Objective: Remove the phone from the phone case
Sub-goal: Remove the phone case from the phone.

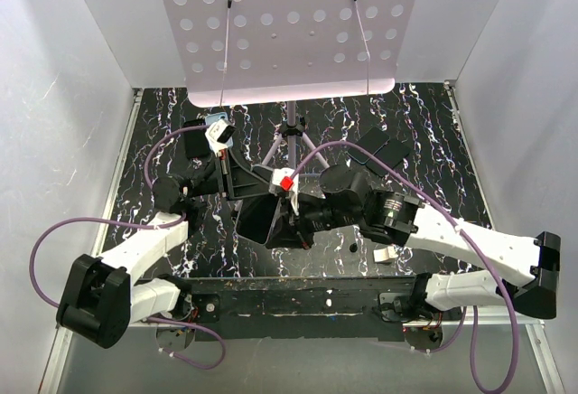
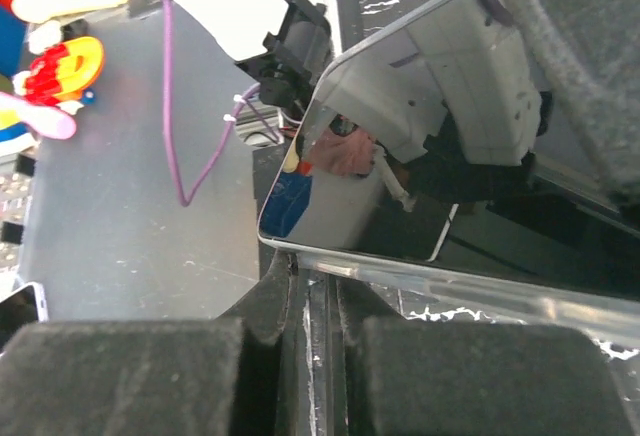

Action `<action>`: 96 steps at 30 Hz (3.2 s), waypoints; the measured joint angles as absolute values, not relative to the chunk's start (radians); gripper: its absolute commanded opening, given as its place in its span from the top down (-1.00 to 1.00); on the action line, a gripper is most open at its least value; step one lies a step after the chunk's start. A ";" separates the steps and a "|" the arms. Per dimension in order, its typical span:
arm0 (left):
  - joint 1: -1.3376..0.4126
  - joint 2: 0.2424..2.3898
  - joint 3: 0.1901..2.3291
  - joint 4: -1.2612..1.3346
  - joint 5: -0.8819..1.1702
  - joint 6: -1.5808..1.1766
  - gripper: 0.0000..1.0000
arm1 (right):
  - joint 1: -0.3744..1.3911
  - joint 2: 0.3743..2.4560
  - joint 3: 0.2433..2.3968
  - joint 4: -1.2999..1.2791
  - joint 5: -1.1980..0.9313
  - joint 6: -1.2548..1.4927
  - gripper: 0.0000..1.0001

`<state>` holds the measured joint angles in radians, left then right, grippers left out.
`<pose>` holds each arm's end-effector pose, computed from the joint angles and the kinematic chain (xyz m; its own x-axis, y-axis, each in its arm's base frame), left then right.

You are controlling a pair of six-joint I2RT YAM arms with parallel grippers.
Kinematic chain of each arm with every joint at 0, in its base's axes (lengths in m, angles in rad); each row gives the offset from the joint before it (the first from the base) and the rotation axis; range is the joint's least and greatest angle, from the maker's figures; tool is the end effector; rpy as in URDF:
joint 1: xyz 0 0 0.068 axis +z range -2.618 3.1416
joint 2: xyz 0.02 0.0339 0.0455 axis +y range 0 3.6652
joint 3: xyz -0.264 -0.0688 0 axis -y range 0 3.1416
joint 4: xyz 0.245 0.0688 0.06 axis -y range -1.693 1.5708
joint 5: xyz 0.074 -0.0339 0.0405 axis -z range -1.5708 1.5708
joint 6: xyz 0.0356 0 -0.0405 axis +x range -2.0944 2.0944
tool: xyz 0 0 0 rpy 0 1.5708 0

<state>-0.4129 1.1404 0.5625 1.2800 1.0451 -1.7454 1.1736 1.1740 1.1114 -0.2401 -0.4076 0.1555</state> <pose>0.1873 -0.1157 0.3292 -0.8968 -0.1467 -0.4175 0.4425 -0.2890 -0.8489 0.0907 0.2527 0.3697 -0.2677 -0.2706 -0.9247 -0.9631 0.0487 0.2646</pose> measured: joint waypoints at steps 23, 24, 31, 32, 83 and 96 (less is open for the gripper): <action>-0.406 0.878 0.346 0.899 0.553 -1.562 1.00 | 1.230 1.115 1.131 -0.380 0.258 0.578 0.39; -0.412 0.846 0.346 0.878 0.554 -1.554 1.00 | 1.199 1.087 1.119 -0.389 0.231 0.588 0.29; -0.427 0.847 0.351 0.852 0.557 -1.525 1.00 | 0.990 0.866 0.934 -0.266 -0.136 0.736 0.24; -0.427 0.863 0.351 0.845 0.557 -1.525 1.00 | 0.989 0.870 0.933 -0.233 -0.190 0.762 0.27; -0.435 1.074 0.369 1.197 0.718 -1.589 -0.53 | 0.880 1.020 0.863 0.213 -0.503 1.168 0.97; -0.436 1.106 0.394 1.314 0.850 -1.608 -0.72 | 0.792 0.933 0.774 0.342 -0.585 1.345 0.97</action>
